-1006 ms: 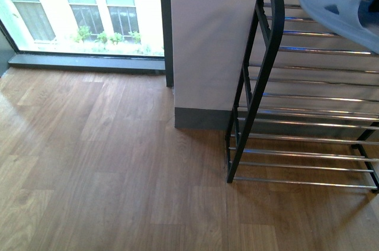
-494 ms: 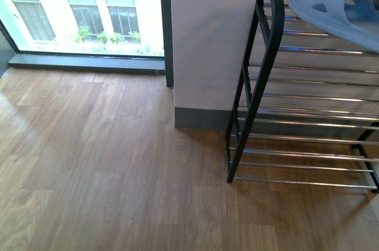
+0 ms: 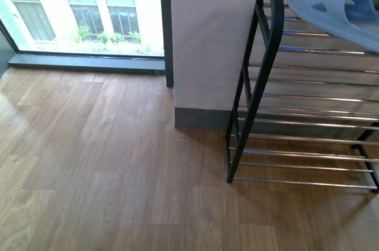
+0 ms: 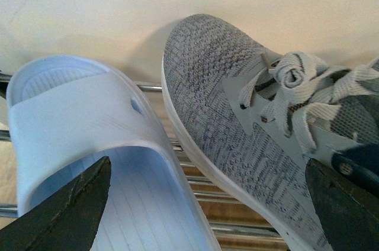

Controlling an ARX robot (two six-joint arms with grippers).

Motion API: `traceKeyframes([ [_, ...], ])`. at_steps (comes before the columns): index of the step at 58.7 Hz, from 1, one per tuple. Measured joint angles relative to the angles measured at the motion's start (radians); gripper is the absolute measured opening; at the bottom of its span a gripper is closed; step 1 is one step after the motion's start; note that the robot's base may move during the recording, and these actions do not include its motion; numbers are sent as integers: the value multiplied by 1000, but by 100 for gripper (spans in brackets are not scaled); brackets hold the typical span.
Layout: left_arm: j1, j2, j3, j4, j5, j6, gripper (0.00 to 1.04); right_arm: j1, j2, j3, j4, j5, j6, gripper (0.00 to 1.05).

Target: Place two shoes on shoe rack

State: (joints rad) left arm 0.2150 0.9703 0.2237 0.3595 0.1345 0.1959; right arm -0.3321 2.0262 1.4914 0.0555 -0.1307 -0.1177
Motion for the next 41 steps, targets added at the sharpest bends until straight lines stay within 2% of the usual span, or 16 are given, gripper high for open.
traceKeyframes([
  [13,0,0,0,0,0,0,2,-2,-135,-171,153,-41,51,95],
  [25,0,0,0,0,0,0,2,0,-278,-369,365,-87,138,95],
  [41,0,0,0,0,0,0,2,3,-489,-683,670,-92,236,95],
])
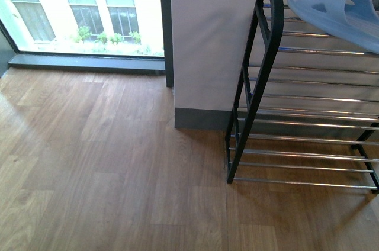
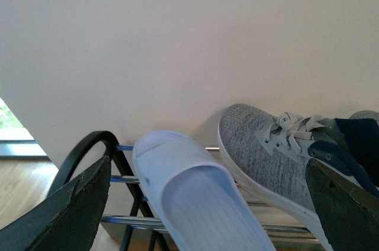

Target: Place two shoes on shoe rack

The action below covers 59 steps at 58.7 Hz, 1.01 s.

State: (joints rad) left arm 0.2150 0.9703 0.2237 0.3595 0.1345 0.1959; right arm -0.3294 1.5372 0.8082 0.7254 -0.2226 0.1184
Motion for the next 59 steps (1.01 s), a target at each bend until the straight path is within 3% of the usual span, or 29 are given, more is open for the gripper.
traceKeyframes([
  [12,0,0,0,0,0,0,2,-3,-81,-190,168,41,29,95],
  [33,0,0,0,0,0,0,2,-4,-18,-489,587,223,64,95],
  [42,0,0,0,0,0,0,2,-5,12,-503,609,219,59,95],
  [47,0,0,0,0,0,0,2,-5,-79,-534,452,-45,-39,77],
  [59,0,0,0,0,-2,0,2,79,-259,-644,374,-16,-97,44],
])
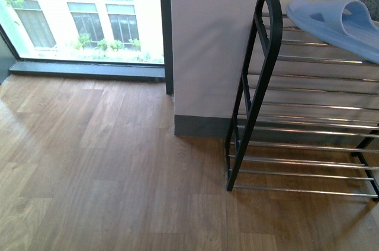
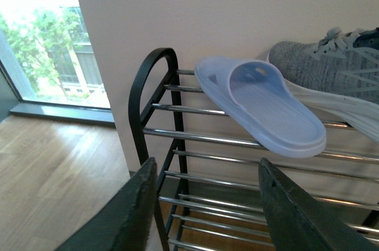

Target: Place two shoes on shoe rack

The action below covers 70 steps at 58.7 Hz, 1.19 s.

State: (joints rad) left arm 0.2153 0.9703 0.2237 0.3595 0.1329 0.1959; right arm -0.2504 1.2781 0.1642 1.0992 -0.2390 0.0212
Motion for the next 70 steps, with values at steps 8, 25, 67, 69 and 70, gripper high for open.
traceKeyframes([
  [8,0,0,0,0,2,0,2,47,-114,-53,-64,46,-11,21],
  [25,0,0,0,0,2,0,2,119,-331,-117,-217,115,-18,1],
  [67,0,0,0,0,1,0,2,246,-808,-145,-634,237,-18,1],
  [69,0,0,0,0,1,0,2,246,-825,-145,-650,237,-18,1],
  [70,0,0,0,0,1,0,2,246,-836,-145,-660,237,-18,1],
])
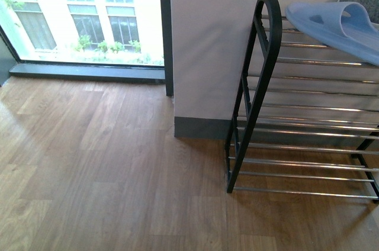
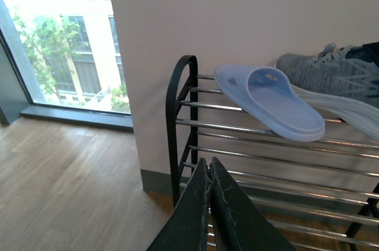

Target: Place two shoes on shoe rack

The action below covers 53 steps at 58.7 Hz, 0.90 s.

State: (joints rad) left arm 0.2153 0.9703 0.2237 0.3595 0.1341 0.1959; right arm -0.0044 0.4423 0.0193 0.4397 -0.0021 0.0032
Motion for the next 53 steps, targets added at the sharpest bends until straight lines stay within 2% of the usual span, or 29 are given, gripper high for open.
traceKeyframes([
  [46,0,0,0,0,0,0,2,1,-269,0,-265,1,0,1],
  [50,0,0,0,0,0,0,2,1,-372,0,-403,2,0,1],
  [53,0,0,0,0,0,0,2,1,-419,0,-430,2,0,1],
])
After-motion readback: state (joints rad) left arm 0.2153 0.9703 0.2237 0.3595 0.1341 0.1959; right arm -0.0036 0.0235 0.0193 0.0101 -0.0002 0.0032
